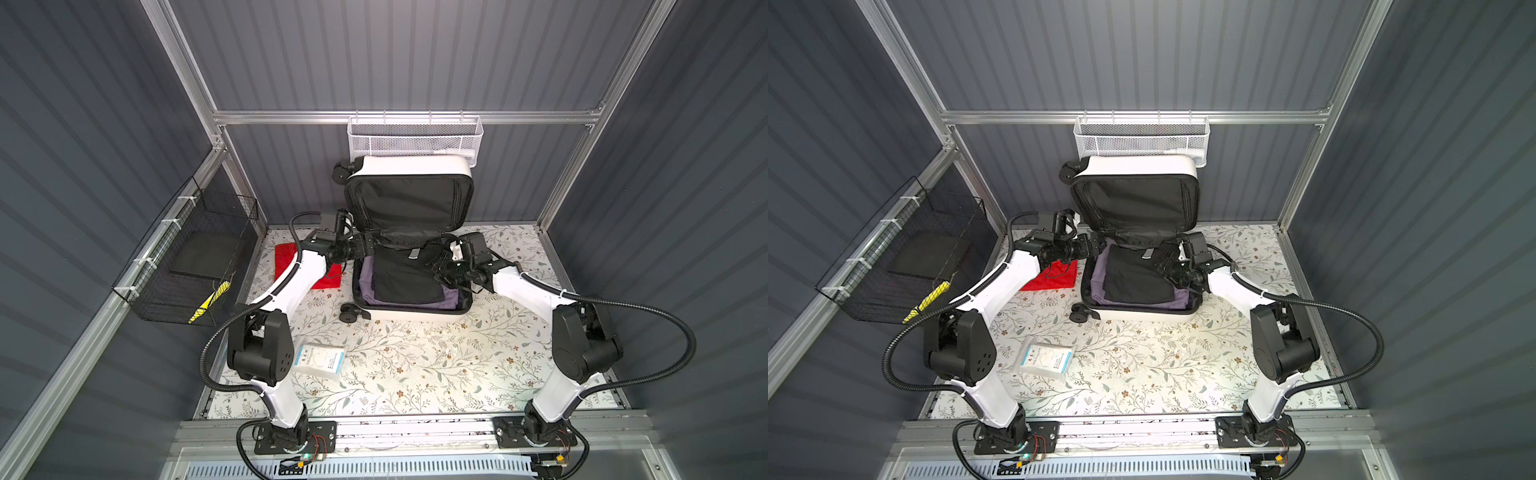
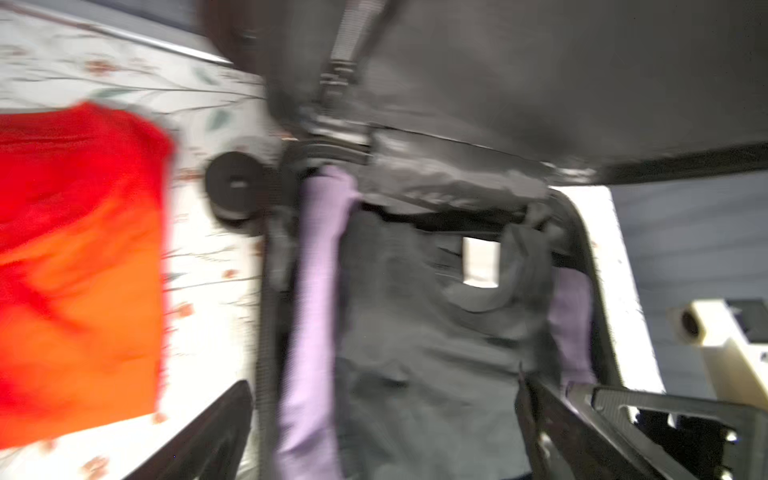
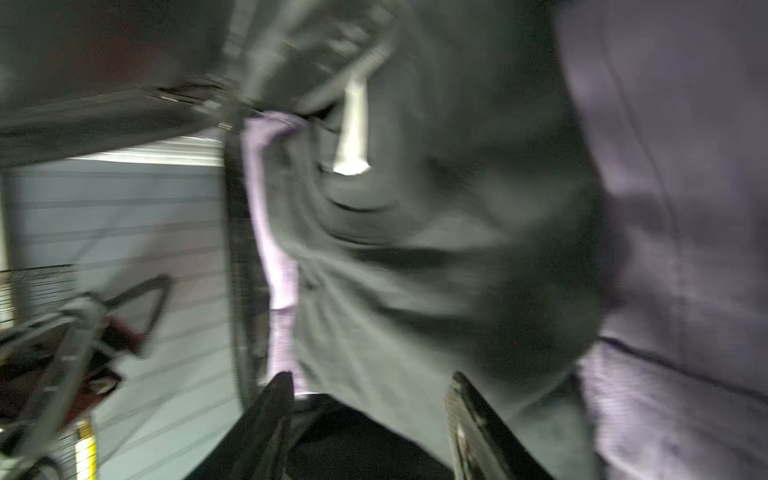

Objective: Pack the luggage

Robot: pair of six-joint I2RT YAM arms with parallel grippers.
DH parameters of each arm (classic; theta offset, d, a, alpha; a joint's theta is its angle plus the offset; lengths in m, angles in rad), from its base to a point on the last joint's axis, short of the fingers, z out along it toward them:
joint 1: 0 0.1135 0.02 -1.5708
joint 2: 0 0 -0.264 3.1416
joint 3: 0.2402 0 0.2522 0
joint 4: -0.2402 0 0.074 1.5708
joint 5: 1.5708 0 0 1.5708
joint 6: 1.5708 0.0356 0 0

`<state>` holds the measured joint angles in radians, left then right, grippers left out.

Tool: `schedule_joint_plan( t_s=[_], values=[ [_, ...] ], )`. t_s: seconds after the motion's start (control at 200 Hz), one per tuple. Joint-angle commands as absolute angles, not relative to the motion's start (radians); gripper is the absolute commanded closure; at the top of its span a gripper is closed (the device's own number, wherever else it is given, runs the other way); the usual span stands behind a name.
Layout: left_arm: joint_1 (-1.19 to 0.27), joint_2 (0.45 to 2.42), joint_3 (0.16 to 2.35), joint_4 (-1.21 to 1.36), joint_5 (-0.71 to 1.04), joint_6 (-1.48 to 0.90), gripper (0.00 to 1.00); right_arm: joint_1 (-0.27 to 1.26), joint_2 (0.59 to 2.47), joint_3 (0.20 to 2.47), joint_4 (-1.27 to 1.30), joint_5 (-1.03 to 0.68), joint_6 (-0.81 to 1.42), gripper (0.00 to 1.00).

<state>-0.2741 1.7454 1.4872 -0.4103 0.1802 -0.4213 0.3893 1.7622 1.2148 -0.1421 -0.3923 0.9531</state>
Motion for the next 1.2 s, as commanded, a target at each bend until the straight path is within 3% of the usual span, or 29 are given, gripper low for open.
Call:
schedule_joint_plan(
  t_s=[0.0,0.585,1.191],
  values=[
    [-0.244,1.720,1.435,-0.442,0.162,-0.393,0.00,0.386,1.779,1.199,-0.123,-0.416,0.950,0.39],
    [-0.231,1.791,1.359,-0.378,0.259,-0.355,0.00,0.201,1.611,1.017,-0.115,-0.446,0.905,0.37],
    [-0.342,1.913,1.462,-0.330,0.318,-0.401,0.00,0.141,1.597,1.012,-0.336,-0.233,0.919,0.33]
  ],
)
